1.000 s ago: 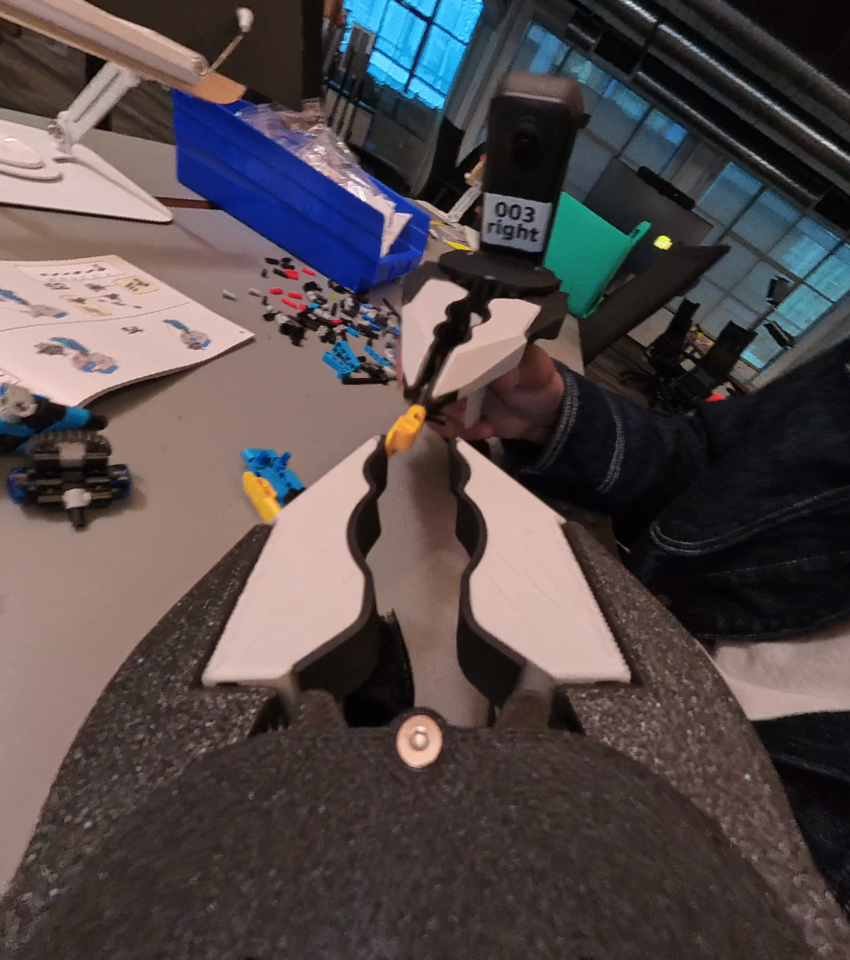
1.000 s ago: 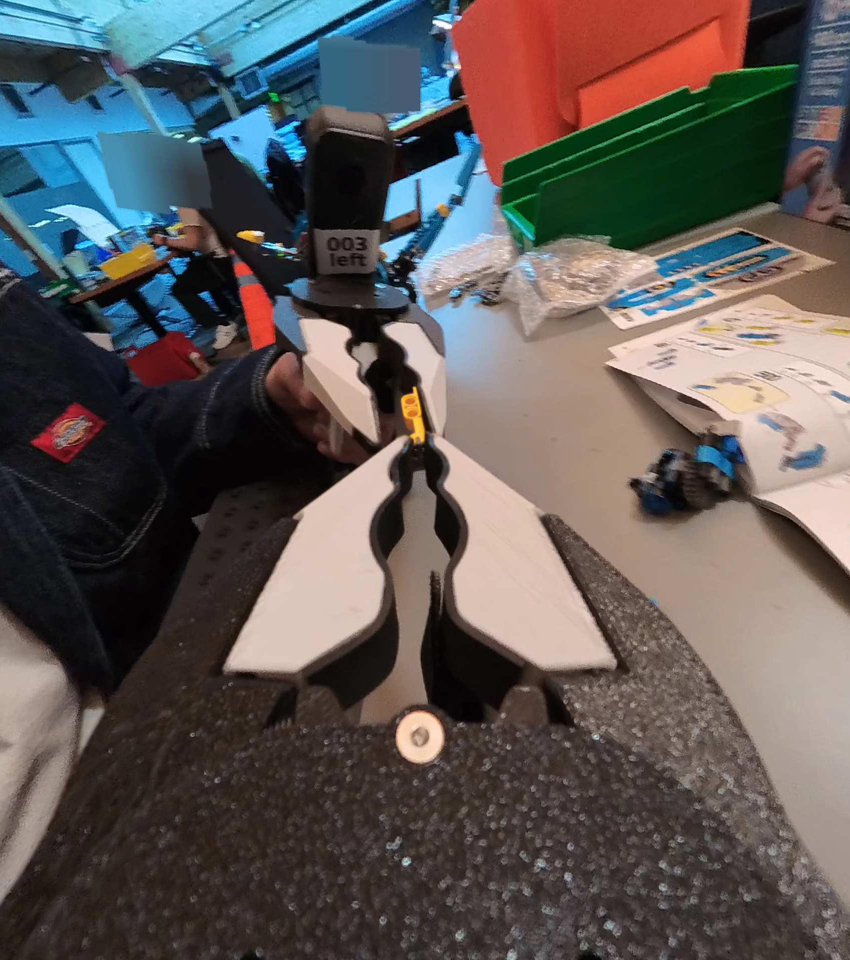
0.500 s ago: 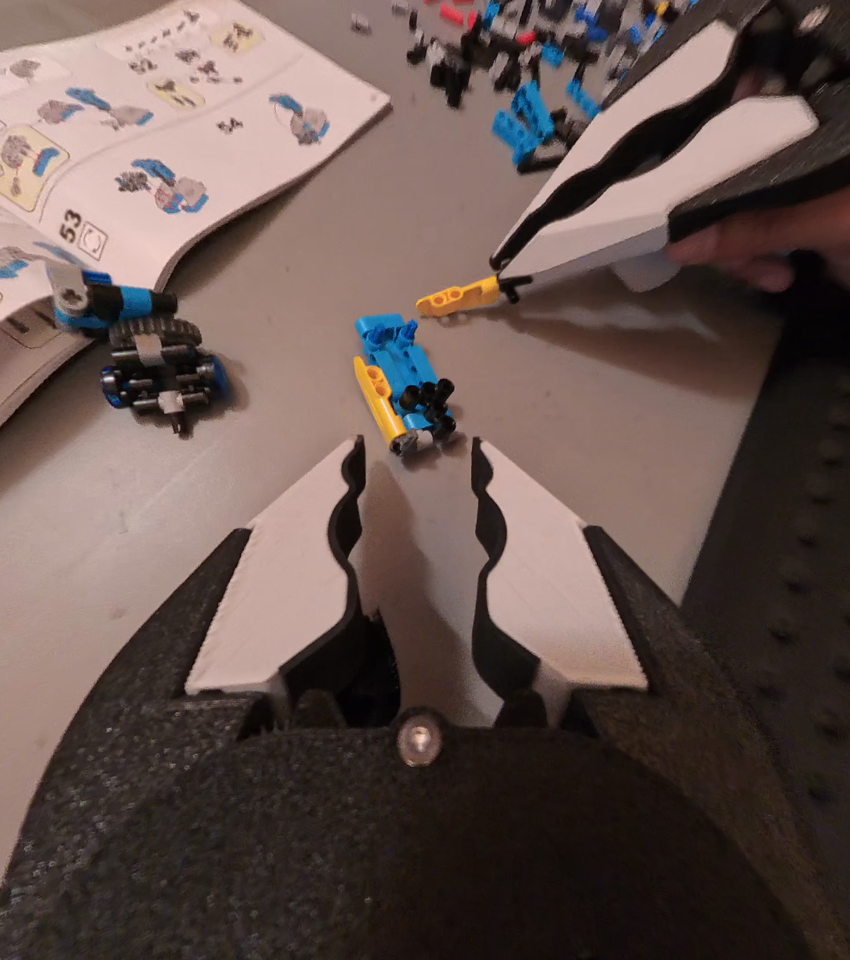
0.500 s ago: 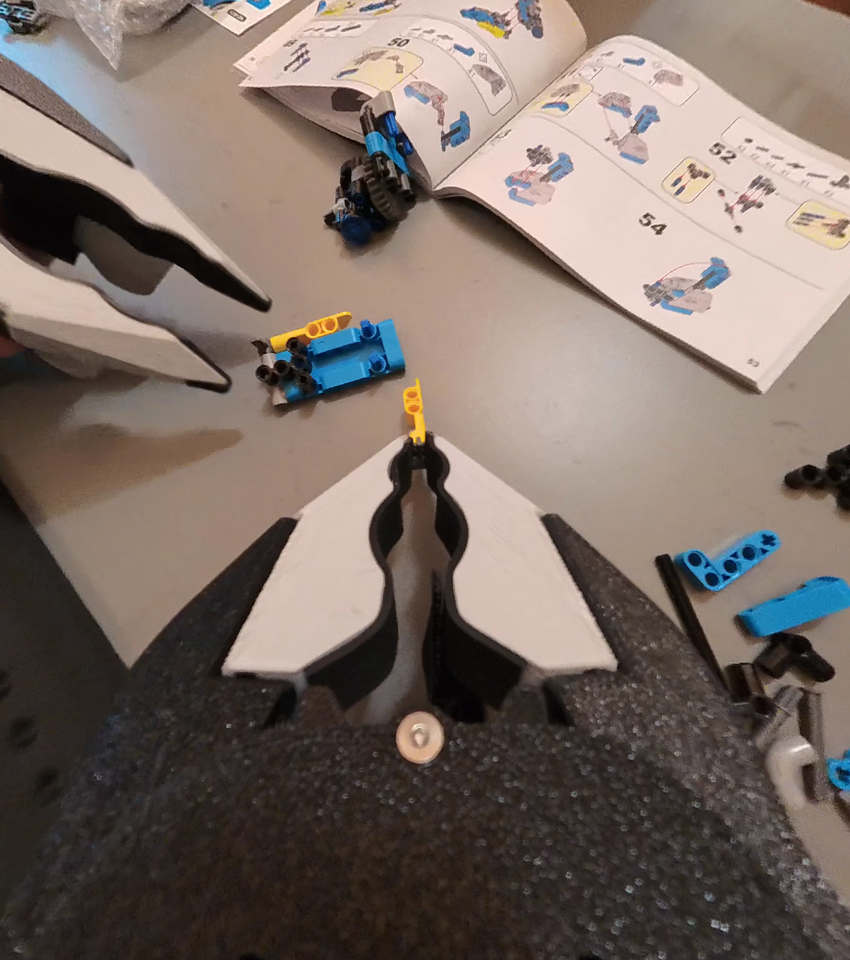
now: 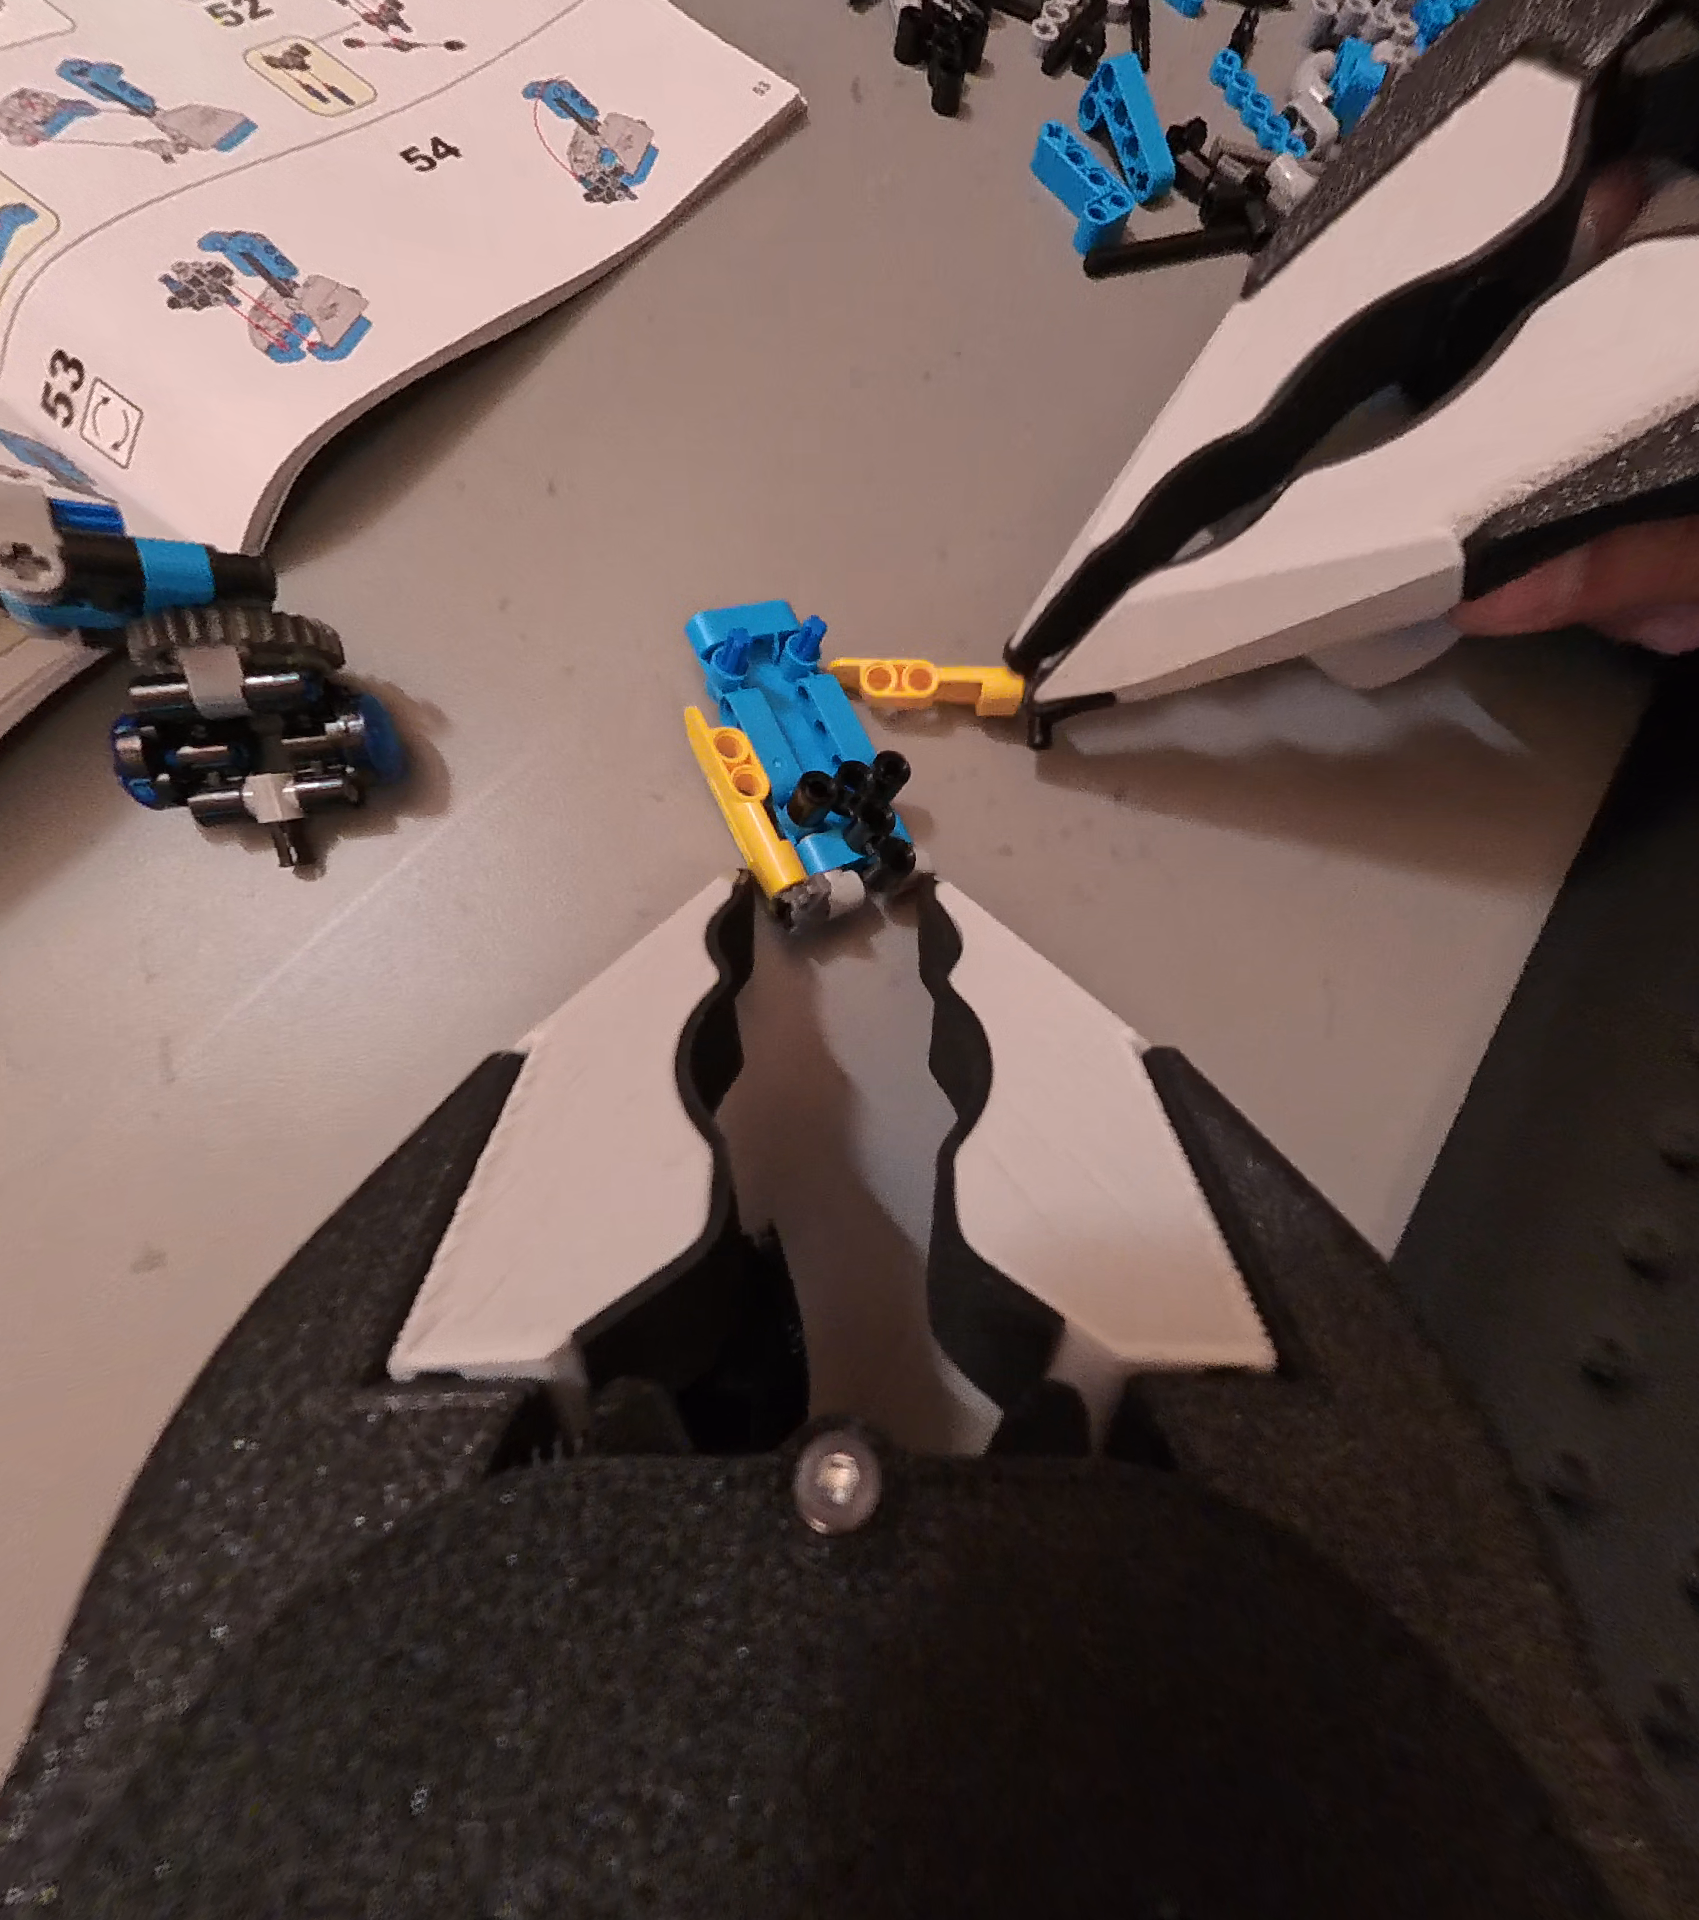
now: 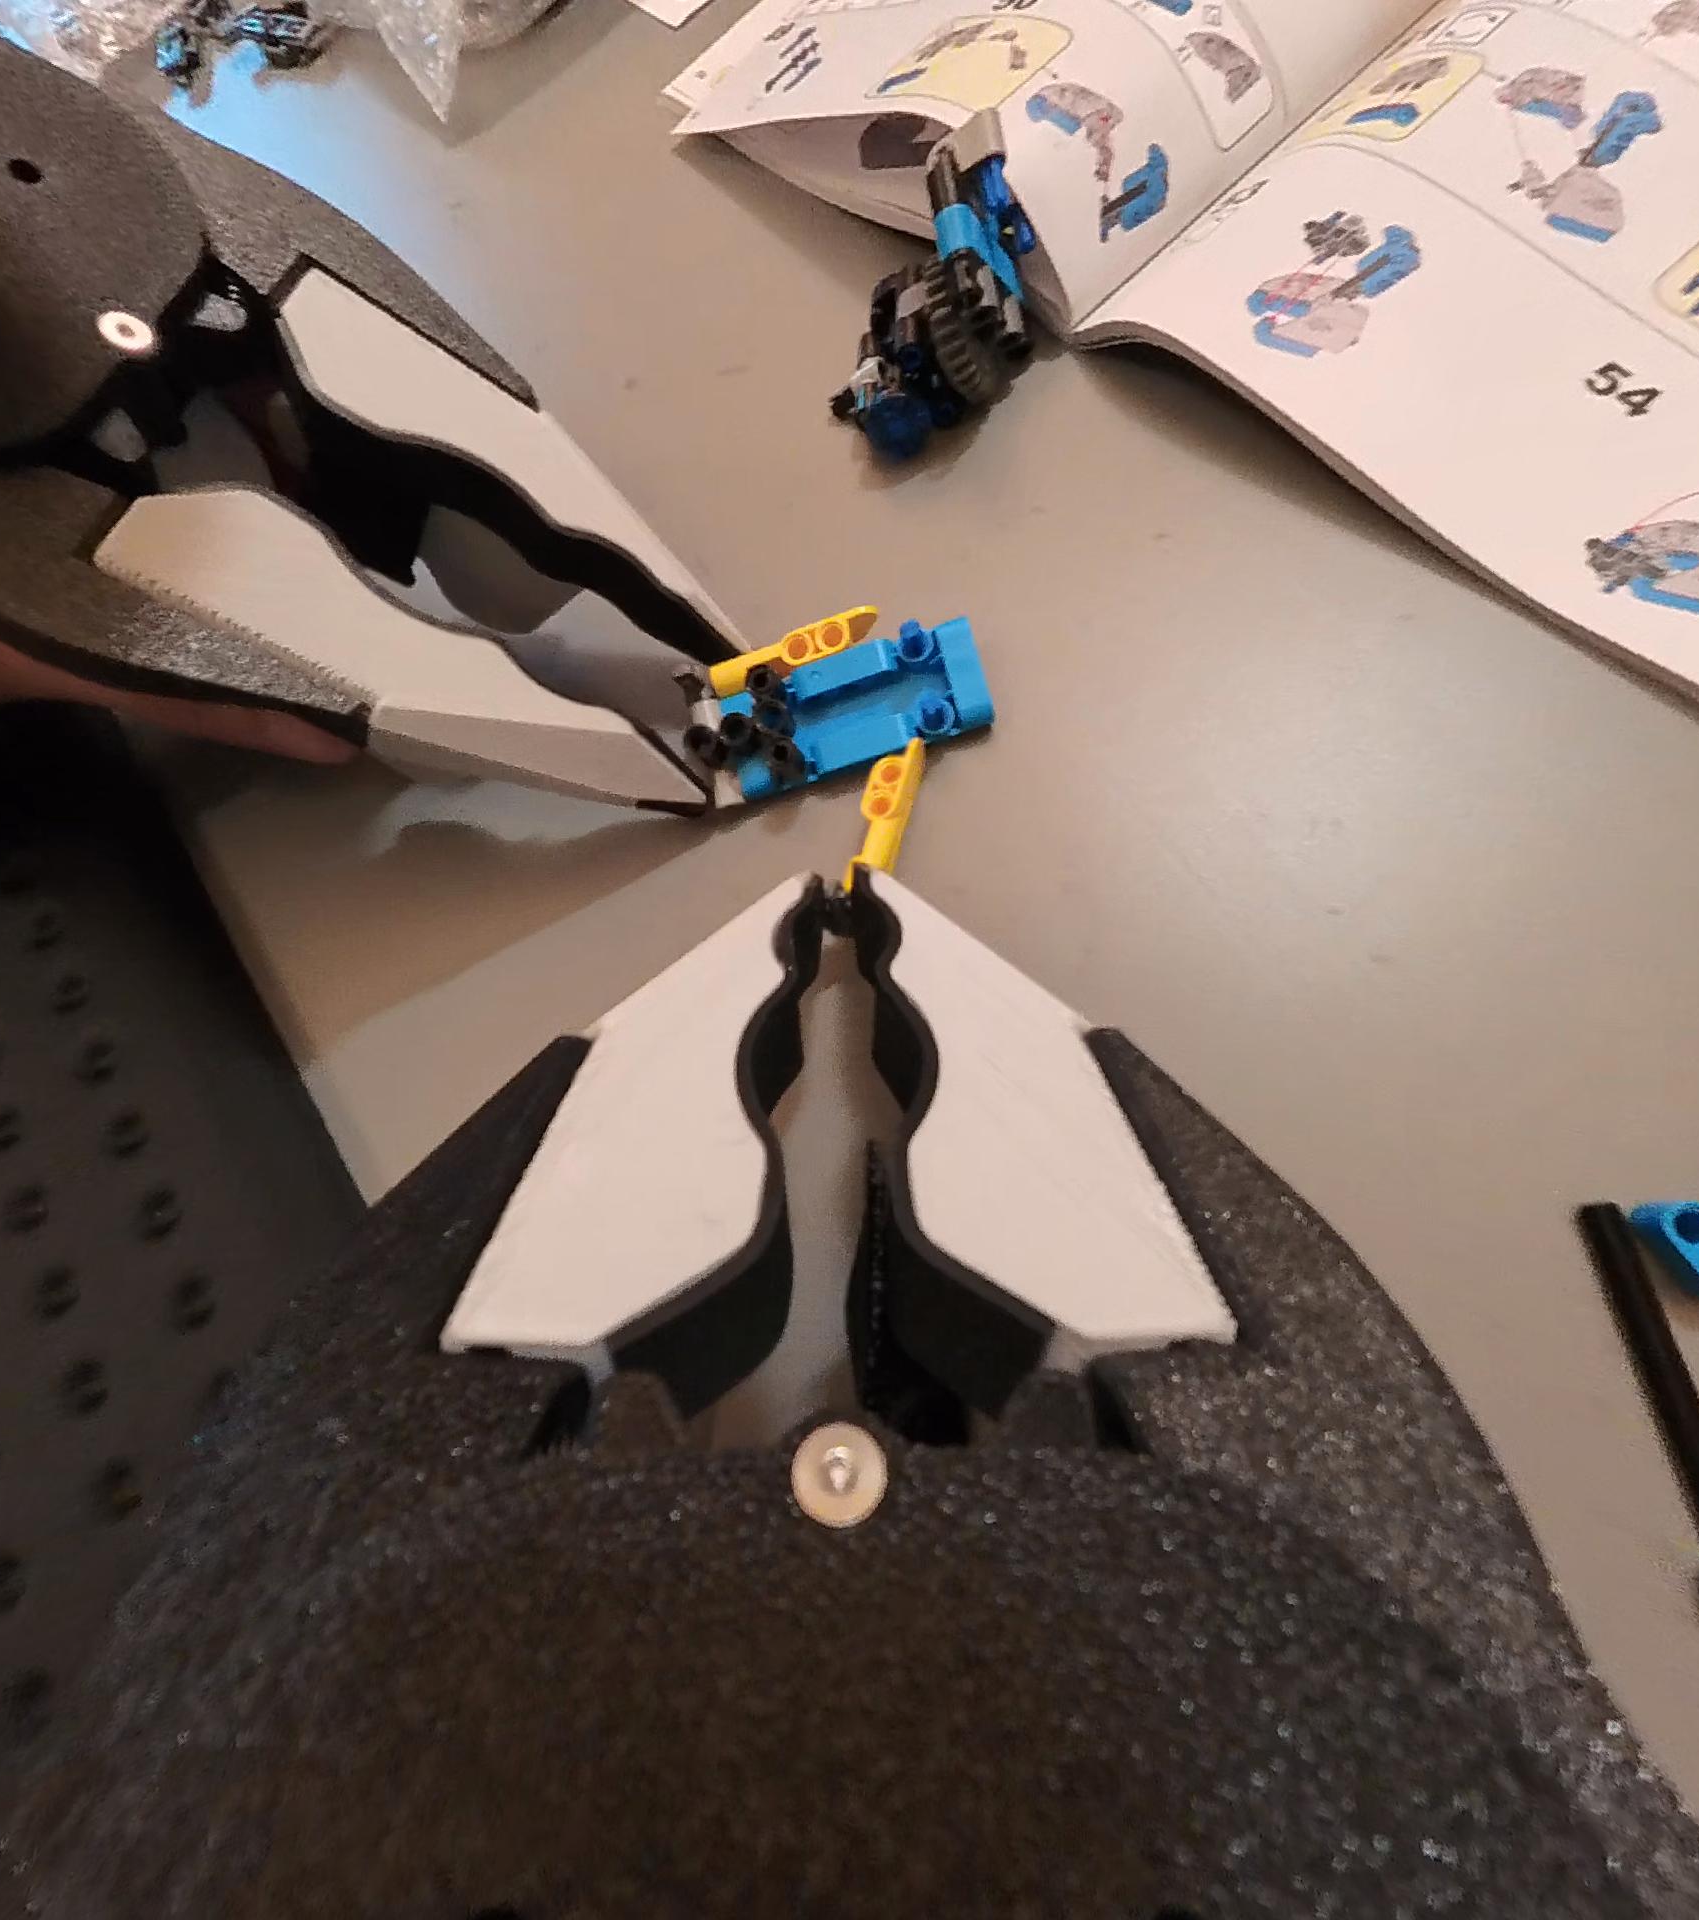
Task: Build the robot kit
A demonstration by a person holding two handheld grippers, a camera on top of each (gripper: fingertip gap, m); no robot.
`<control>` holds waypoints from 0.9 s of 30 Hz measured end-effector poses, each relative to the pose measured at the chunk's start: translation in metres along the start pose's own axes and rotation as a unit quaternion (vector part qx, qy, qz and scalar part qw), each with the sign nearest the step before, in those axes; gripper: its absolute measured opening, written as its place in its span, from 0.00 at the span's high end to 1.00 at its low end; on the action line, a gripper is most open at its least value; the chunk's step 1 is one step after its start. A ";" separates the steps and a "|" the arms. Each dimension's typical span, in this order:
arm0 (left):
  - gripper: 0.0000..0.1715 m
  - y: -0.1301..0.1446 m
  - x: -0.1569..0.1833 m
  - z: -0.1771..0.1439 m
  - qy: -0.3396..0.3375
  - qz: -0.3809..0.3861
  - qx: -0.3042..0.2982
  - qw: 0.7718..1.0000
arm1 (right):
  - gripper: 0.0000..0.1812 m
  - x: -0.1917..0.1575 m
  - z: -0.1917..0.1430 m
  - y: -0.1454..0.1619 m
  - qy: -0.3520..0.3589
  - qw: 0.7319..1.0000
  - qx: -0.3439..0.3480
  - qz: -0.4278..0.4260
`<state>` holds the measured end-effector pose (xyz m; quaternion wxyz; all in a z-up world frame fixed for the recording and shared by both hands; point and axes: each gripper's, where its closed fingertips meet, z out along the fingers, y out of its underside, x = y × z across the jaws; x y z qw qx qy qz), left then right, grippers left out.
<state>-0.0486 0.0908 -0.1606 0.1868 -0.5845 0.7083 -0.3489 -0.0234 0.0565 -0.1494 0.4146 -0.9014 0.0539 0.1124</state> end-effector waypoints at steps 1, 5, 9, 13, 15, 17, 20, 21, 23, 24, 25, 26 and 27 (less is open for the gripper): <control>0.82 0.000 0.001 -0.001 0.004 -0.005 0.001 1.000 | 0.97 -0.002 0.000 0.000 -0.003 1.000 0.001 0.000; 0.84 0.002 0.000 -0.002 0.002 -0.007 0.002 1.000 | 0.97 -0.002 0.001 0.000 -0.002 1.000 0.001 -0.004; 0.89 0.002 -0.003 -0.002 -0.007 -0.005 0.001 1.000 | 0.97 -0.002 0.001 -0.001 -0.012 1.000 0.004 0.005; 0.89 0.002 -0.003 -0.003 0.001 -0.015 0.003 1.000 | 0.97 -0.002 0.001 -0.001 -0.016 1.000 0.005 0.006; 0.89 0.002 0.000 -0.003 0.012 -0.022 0.004 1.000 | 0.97 0.000 0.001 -0.001 -0.011 1.000 0.007 0.004; 0.89 0.002 0.002 -0.003 0.015 -0.025 0.005 1.000 | 0.98 0.002 0.000 -0.001 -0.009 1.000 0.008 0.005; 0.89 0.002 0.004 -0.002 0.009 -0.013 0.003 1.000 | 0.97 0.005 0.000 -0.001 -0.005 1.000 0.007 0.008; 0.89 0.002 0.005 -0.001 0.007 -0.011 0.003 1.000 | 0.97 0.005 0.000 -0.001 -0.007 1.000 0.007 0.011; 0.89 0.001 0.007 -0.001 0.008 -0.007 0.004 1.000 | 0.97 0.006 0.000 0.000 -0.009 1.000 0.007 0.017; 0.90 0.001 0.010 -0.001 0.014 -0.006 0.005 1.000 | 0.97 0.007 0.000 0.000 -0.008 1.000 0.007 0.018; 0.90 0.001 0.014 0.000 0.024 -0.004 0.005 1.000 | 0.97 0.007 0.000 0.000 -0.008 1.000 0.006 0.018; 0.90 0.001 0.019 0.001 0.036 0.000 0.005 0.999 | 0.97 0.007 0.000 0.000 -0.008 1.000 0.006 0.018; 0.89 0.000 0.023 0.001 0.043 0.005 0.005 0.999 | 0.97 0.007 0.000 0.000 -0.007 1.000 0.006 0.018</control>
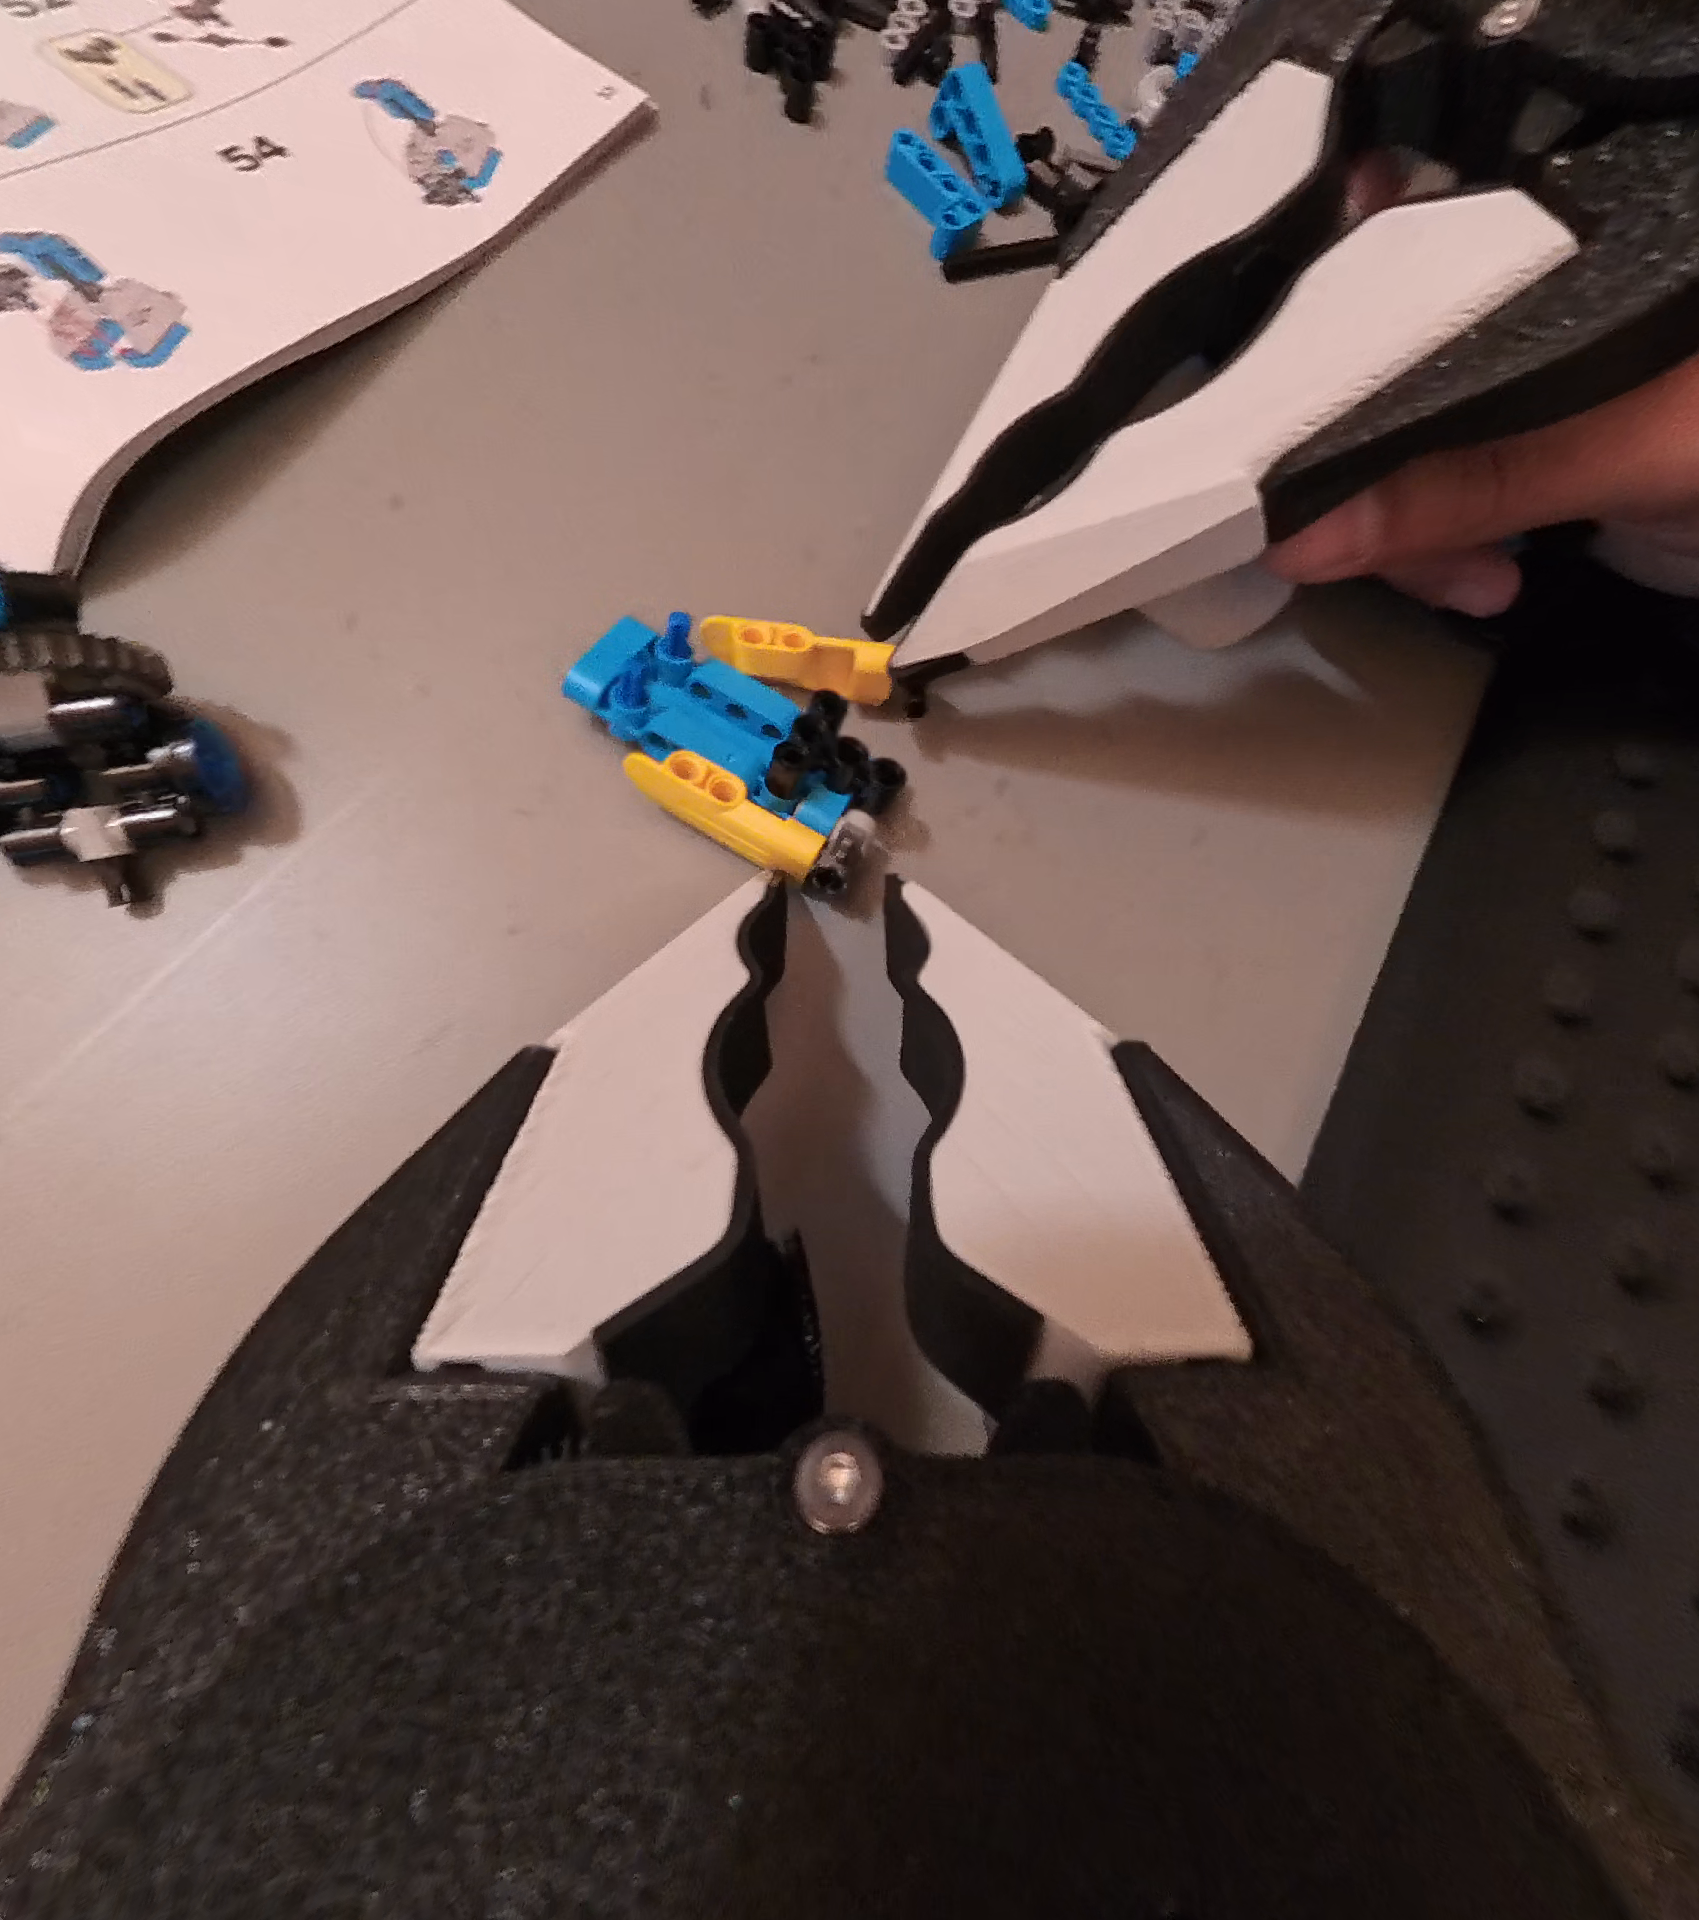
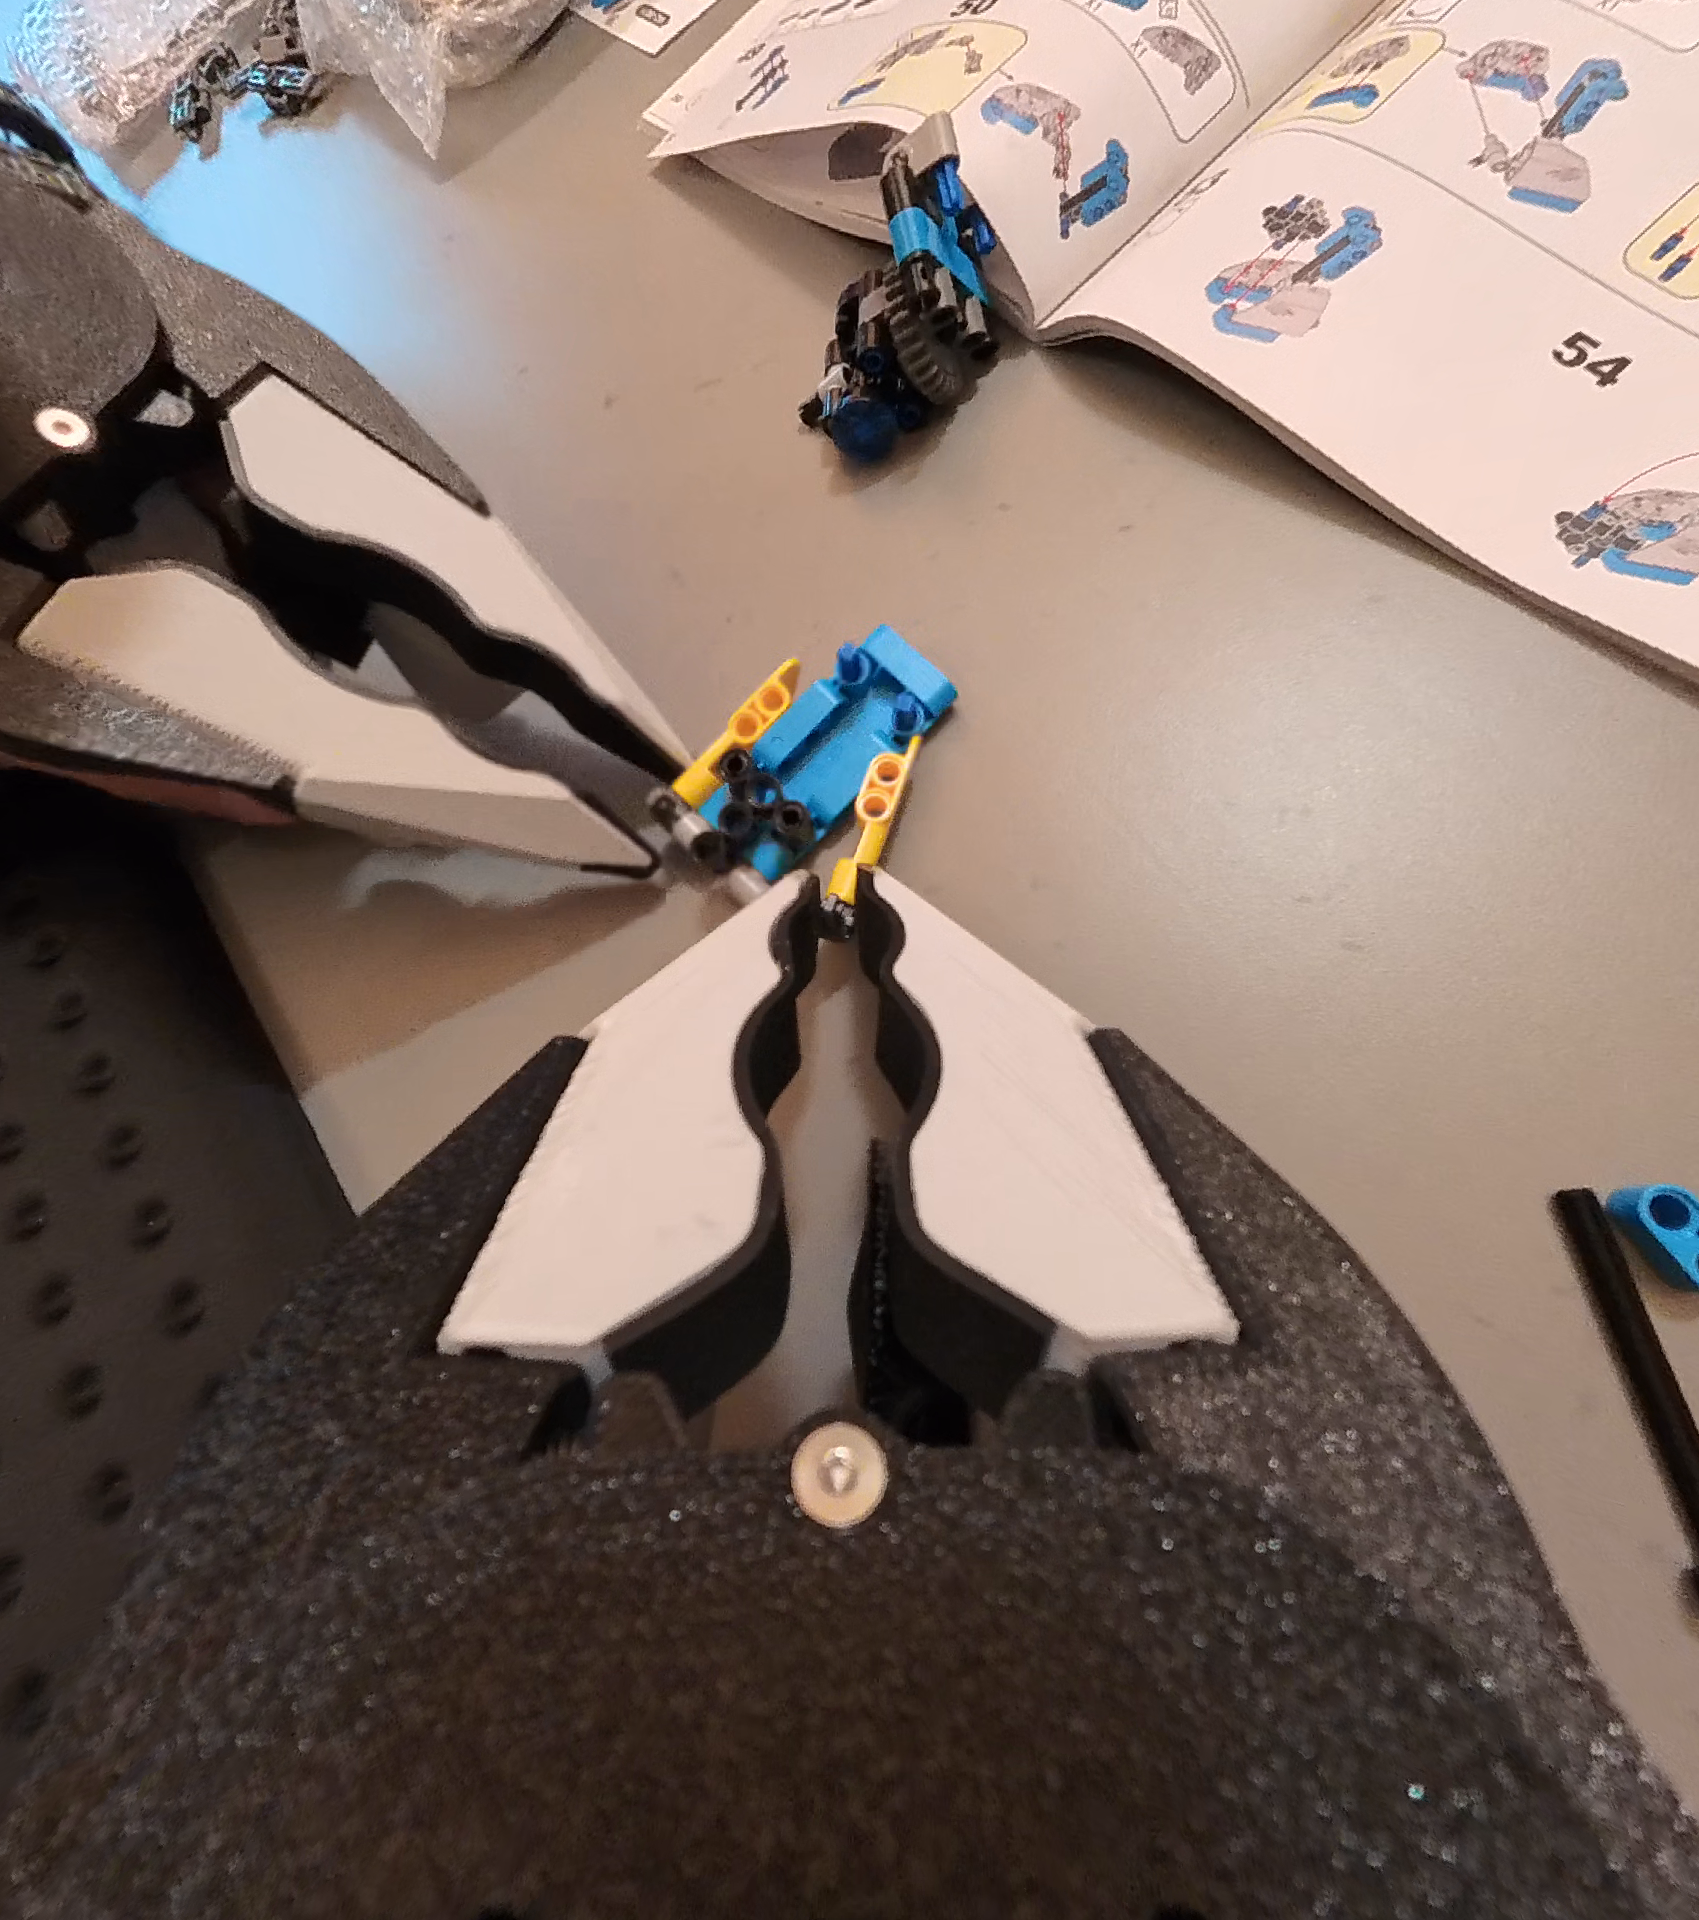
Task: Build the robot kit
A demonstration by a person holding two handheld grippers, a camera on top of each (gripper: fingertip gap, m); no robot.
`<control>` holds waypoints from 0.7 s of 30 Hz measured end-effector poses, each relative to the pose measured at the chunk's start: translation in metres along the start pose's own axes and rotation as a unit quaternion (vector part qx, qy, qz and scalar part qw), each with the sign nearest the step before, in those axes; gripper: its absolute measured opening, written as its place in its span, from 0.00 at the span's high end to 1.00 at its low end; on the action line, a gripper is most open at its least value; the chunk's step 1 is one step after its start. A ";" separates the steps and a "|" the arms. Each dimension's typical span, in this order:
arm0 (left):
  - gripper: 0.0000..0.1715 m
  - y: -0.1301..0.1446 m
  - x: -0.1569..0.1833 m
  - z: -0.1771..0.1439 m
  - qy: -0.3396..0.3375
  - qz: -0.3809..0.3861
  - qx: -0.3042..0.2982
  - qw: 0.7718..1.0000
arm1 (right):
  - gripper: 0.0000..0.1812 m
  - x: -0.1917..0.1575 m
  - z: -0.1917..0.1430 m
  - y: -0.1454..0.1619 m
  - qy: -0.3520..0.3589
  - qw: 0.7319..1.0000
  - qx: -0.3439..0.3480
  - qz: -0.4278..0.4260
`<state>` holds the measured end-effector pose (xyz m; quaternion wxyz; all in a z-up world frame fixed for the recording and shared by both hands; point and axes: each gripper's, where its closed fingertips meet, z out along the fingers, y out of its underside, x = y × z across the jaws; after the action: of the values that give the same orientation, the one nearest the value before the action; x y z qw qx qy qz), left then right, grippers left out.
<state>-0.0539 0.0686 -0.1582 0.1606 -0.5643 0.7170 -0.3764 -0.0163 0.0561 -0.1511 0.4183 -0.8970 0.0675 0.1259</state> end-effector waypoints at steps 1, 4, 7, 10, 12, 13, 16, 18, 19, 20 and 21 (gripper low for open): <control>0.89 -0.001 0.003 0.000 0.003 0.006 0.001 1.000 | 0.97 0.000 0.000 0.000 0.000 1.000 0.000 0.000; 0.88 -0.001 0.005 -0.001 0.006 0.013 0.003 1.000 | 0.96 0.001 0.000 0.000 -0.001 1.000 0.000 0.003; 0.87 -0.001 0.000 -0.007 0.008 -0.007 0.015 1.000 | 0.96 0.002 -0.001 0.001 -0.002 1.000 0.000 0.007; 0.86 0.002 -0.008 -0.013 0.009 -0.034 0.024 0.999 | 0.96 0.003 -0.002 0.001 -0.004 1.000 0.001 0.010; 0.85 0.003 -0.009 -0.014 0.017 -0.044 0.025 0.999 | 0.96 0.004 -0.002 0.002 -0.004 1.000 -0.001 0.013; 0.85 0.002 -0.009 -0.014 0.019 -0.044 0.024 0.999 | 0.96 0.004 -0.002 0.002 -0.005 1.000 -0.002 0.013; 0.85 0.002 -0.007 -0.010 0.013 -0.027 0.015 0.999 | 0.96 0.002 -0.001 0.003 -0.009 1.000 -0.004 0.012; 0.85 0.001 -0.004 -0.007 0.013 -0.017 0.012 1.000 | 0.96 0.003 -0.001 0.003 -0.009 1.000 -0.005 0.013; 0.85 0.000 -0.002 -0.006 0.015 -0.015 0.011 1.000 | 0.96 0.003 0.000 0.003 -0.009 1.000 -0.006 0.015; 0.85 -0.001 -0.002 -0.005 0.014 -0.014 0.009 1.000 | 0.96 0.004 0.000 0.004 -0.009 1.000 -0.008 0.016; 0.85 0.000 -0.002 -0.003 0.011 -0.014 0.005 1.000 | 0.97 0.003 0.000 0.004 -0.010 1.000 -0.009 0.017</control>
<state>-0.0550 0.0720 -0.1562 0.1502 -0.5696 0.7085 -0.3887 -0.0140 0.0534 -0.1552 0.4088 -0.8981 0.0771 0.1424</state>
